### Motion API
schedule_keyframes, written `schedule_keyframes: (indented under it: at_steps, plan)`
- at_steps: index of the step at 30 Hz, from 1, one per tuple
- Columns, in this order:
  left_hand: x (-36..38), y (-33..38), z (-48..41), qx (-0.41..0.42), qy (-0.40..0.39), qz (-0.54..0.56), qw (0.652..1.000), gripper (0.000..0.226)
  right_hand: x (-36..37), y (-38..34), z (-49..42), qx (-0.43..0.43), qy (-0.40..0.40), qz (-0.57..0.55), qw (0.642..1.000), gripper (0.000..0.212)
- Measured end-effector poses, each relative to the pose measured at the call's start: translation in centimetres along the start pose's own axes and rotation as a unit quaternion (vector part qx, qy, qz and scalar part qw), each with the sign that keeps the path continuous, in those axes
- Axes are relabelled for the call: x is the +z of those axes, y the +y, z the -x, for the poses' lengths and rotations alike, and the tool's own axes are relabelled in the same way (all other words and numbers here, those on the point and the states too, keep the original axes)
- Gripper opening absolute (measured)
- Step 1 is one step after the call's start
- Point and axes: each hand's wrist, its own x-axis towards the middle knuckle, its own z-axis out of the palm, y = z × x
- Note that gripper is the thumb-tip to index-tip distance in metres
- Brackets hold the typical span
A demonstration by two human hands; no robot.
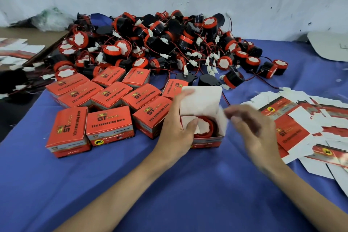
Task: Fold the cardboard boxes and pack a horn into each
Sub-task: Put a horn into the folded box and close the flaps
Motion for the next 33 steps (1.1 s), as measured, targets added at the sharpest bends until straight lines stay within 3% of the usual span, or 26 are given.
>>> schedule_keyframes:
  at_steps: [3, 7, 10, 15, 24, 28, 30, 33]
  plan:
    - [0.1, -0.2, 0.0, 0.009, 0.006, -0.015, 1.0, 0.086, 0.2, 0.3, 0.4, -0.031, -0.115, 0.03, 0.992, 0.024]
    - [-0.2, -0.6, 0.0, 0.072, 0.029, -0.122, 0.989, 0.029, 0.8, -0.4, -0.2, 0.097, -0.156, -0.095, 0.978, 0.031]
    - [-0.3, -0.8, 0.2, 0.099, 0.018, -0.15, 0.984, 0.016, 1.4, -0.5, -0.2, 0.133, -0.104, -0.149, 0.974, 0.04]
    - [-1.5, -0.3, 0.8, 0.119, -0.063, -0.18, 0.974, 0.046, 1.6, -0.4, 0.3, 0.113, -0.12, -0.139, 0.976, 0.026]
    - [-2.6, -1.0, 0.0, 0.218, -0.091, -0.258, 0.937, 0.038, 2.0, -0.3, 1.0, -0.014, -0.058, 0.071, 0.996, 0.037]
    - [-2.6, -1.2, 0.1, 0.233, -0.094, -0.272, 0.929, 0.035, 1.2, -0.5, 0.6, -0.039, -0.1, 0.093, 0.99, 0.033]
    - [-2.6, -1.2, 0.0, 0.237, -0.095, -0.274, 0.927, 0.034, 1.1, -0.5, 0.4, -0.092, -0.095, 0.163, 0.978, 0.031]
    - [-2.6, -1.3, 0.1, 0.242, -0.096, -0.275, 0.925, 0.033, 0.9, -0.2, 0.7, -0.201, -0.046, 0.345, 0.916, 0.024]
